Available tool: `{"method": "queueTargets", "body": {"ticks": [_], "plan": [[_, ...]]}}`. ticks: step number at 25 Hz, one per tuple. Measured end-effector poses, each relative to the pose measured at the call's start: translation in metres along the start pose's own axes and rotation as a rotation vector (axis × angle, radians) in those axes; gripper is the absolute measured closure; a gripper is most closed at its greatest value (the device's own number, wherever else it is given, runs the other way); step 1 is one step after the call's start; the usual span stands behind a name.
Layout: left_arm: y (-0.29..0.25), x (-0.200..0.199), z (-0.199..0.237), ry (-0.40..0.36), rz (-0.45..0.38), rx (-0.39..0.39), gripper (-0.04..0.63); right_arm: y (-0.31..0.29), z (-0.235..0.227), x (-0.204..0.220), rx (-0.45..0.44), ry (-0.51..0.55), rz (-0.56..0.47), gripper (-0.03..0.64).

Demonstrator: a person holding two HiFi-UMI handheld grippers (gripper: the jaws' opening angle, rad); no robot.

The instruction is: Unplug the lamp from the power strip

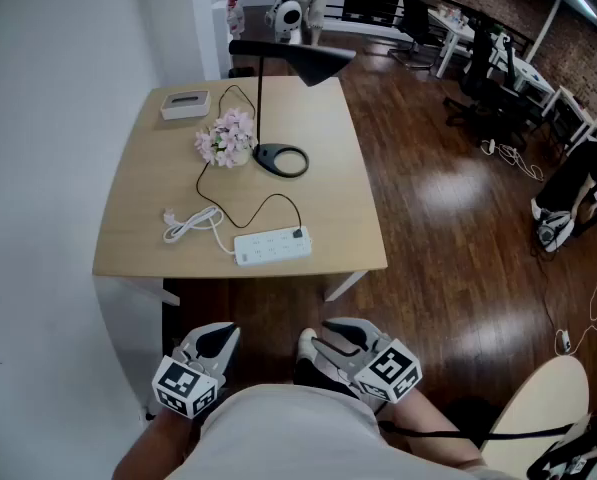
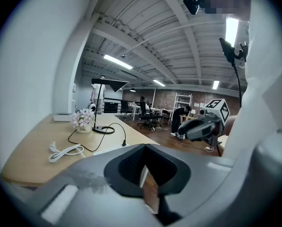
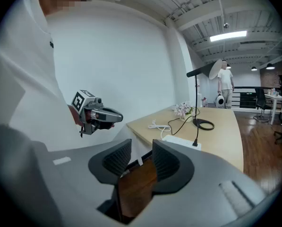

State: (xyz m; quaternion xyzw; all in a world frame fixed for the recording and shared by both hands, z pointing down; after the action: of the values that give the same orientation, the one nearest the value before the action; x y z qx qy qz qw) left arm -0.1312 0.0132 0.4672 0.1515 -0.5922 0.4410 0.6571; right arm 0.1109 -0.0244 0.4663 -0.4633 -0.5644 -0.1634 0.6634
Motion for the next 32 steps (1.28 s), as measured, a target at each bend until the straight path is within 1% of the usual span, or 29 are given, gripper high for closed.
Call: {"method": "queueTargets", "body": {"ticks": [3,7,10,12,15,19,22,24,26,29,32], "plan": [[-0.046,-0.016,0.03,0.0,0.041,0.002,0.594,-0.022,-0.053,-0.008,-0.016,0.014,0.021,0.474],[-0.104,-0.021,0.078,0.013,0.064,-0.044,0.595,-0.056,-0.111,-0.01,-0.064,0.053,0.055,0.494],[-0.135,-0.012,0.107,0.056,0.117,-0.054,0.595,-0.08,-0.13,-0.002,-0.086,0.068,0.09,0.495],[-0.154,-0.006,0.125,0.063,0.159,-0.048,0.595,-0.095,-0.141,-0.001,-0.083,0.077,0.108,0.495],[-0.181,0.007,0.154,0.067,0.242,-0.038,0.597,-0.12,-0.155,0.001,-0.079,0.095,0.143,0.499],[-0.217,0.017,0.201,0.052,0.352,0.009,0.597,-0.168,-0.172,-0.001,-0.066,0.113,0.186,0.5],[-0.236,0.032,0.216,0.094,0.423,0.077,0.597,-0.199,-0.178,0.005,-0.054,0.136,0.251,0.5],[-0.252,0.034,0.224,0.091,0.465,0.136,0.597,-0.217,-0.192,0.008,-0.023,0.183,0.292,0.5],[-0.26,0.038,0.232,0.08,0.524,0.174,0.597,-0.238,-0.202,0.014,-0.009,0.245,0.341,0.5],[-0.265,0.049,0.24,0.072,0.599,0.2,0.597,-0.264,-0.207,0.028,-0.038,0.32,0.417,0.5],[-0.27,0.048,0.24,0.067,0.631,0.236,0.597,-0.279,-0.209,0.036,-0.07,0.408,0.466,0.5]]}}
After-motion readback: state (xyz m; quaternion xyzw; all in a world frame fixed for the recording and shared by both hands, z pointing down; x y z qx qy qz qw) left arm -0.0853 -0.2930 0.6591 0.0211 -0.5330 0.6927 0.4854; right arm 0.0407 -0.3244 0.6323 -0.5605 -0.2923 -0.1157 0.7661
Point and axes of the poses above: the fingertips, and each gripper's own axes: y backward along the fingers, z to its left, x out of its underside, the point moved 7 cm from there along y, backward along the fingers, and after that the axes turned 14 degrees about x, right-handed, at the moved point
